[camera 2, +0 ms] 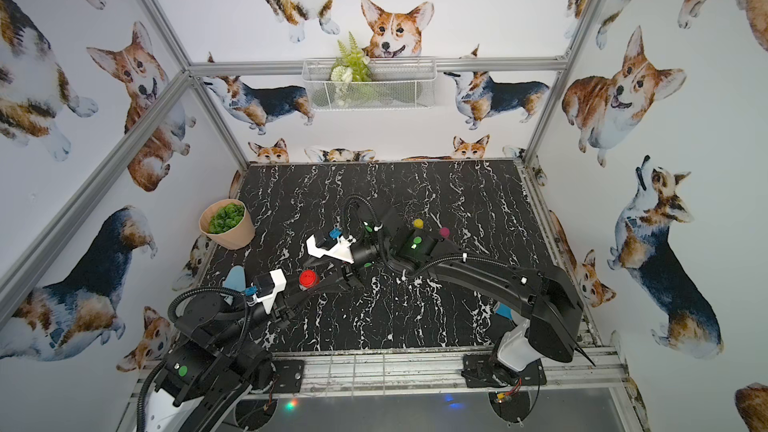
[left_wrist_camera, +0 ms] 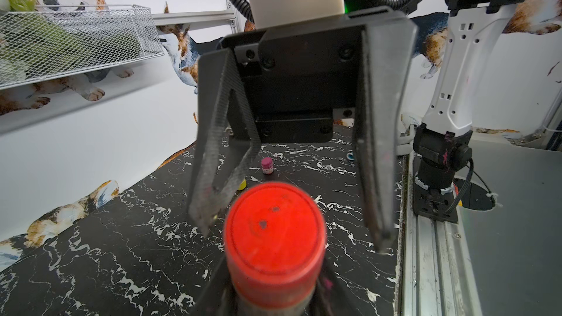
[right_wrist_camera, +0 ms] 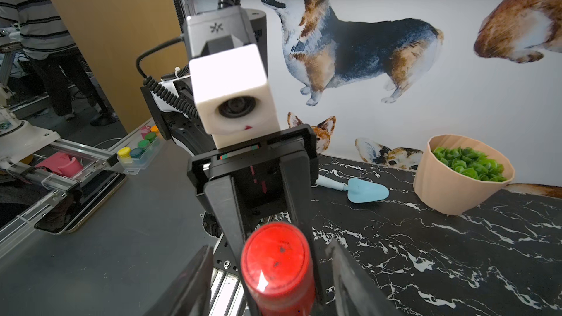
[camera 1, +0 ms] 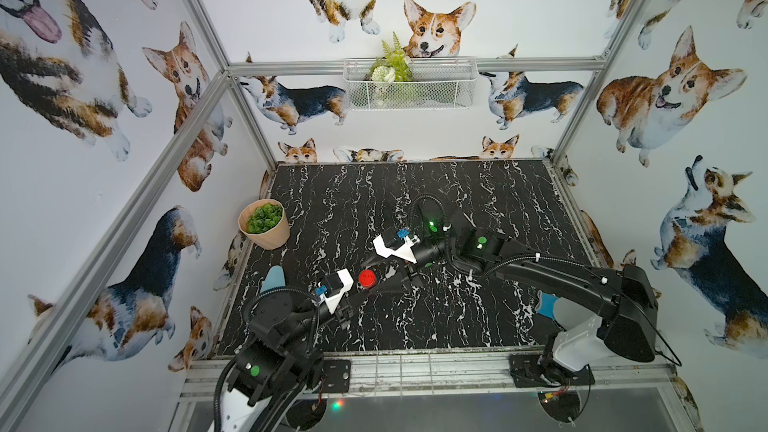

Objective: Close the paint jar lid
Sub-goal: Screw the lid onto the paint jar.

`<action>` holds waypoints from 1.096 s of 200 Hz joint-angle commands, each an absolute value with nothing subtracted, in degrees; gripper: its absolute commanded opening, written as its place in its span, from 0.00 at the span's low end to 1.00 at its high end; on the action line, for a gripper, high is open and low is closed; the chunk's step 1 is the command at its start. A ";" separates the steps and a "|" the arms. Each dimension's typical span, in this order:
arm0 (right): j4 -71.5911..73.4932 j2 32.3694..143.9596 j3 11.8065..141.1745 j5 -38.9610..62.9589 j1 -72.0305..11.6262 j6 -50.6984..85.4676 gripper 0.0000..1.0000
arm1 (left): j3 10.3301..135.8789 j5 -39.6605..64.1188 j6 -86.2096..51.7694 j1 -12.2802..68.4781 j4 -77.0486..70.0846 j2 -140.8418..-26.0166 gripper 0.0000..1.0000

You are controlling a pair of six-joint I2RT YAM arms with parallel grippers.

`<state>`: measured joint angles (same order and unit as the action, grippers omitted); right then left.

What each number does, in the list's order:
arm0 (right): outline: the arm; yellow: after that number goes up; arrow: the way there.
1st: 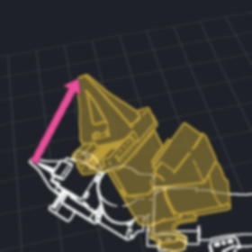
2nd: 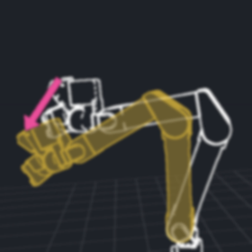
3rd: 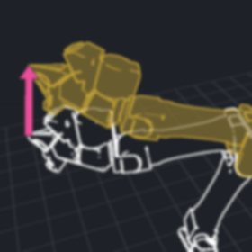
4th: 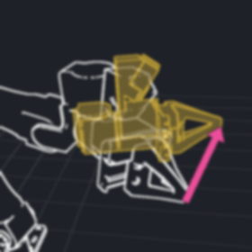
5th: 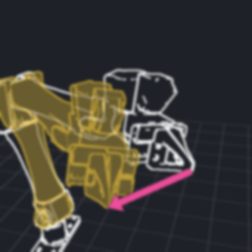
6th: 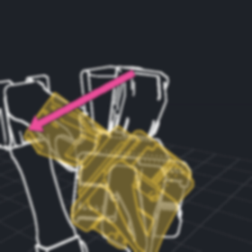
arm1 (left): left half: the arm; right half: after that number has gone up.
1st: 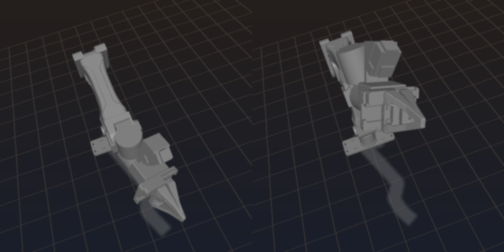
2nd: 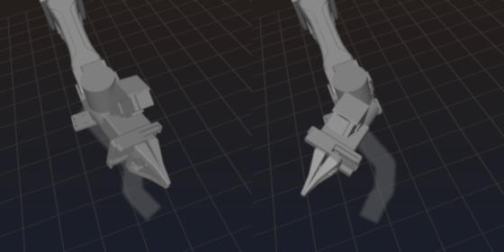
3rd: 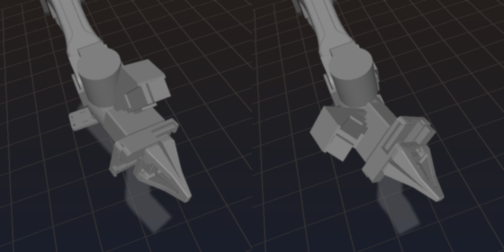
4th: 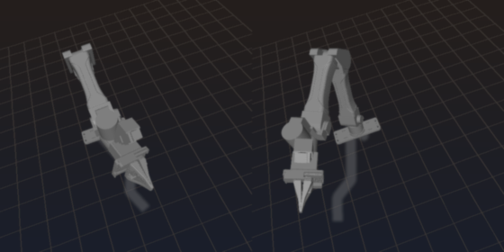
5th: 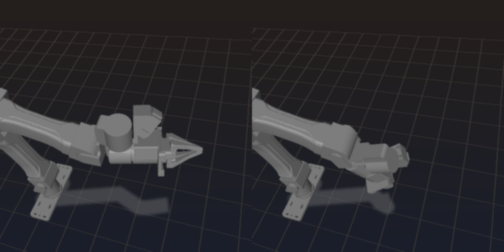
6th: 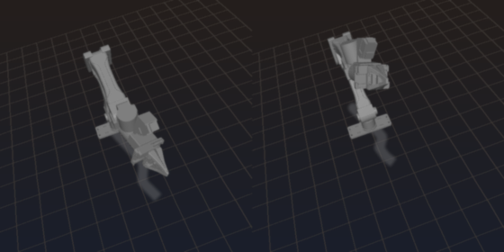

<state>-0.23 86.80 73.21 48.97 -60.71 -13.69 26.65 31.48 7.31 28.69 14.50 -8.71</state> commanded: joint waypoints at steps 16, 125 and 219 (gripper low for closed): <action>0.72 87.13 74.05 48.26 -60.82 -15.16 0.52 | 26.72 31.46 7.75 28.74 12.36 -8.78 0.28; 2.24 87.01 71.39 36.36 -63.81 -14.74 0.36 | 26.88 27.59 8.65 28.74 13.07 -7.82 0.27; 10.38 90.00 68.49 7.19 -70.49 -9.58 0.35 | 26.94 18.93 10.59 28.75 13.92 -4.46 0.25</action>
<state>8.56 87.77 69.23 23.11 -68.29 -11.84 26.65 20.38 8.43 28.64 20.12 -5.78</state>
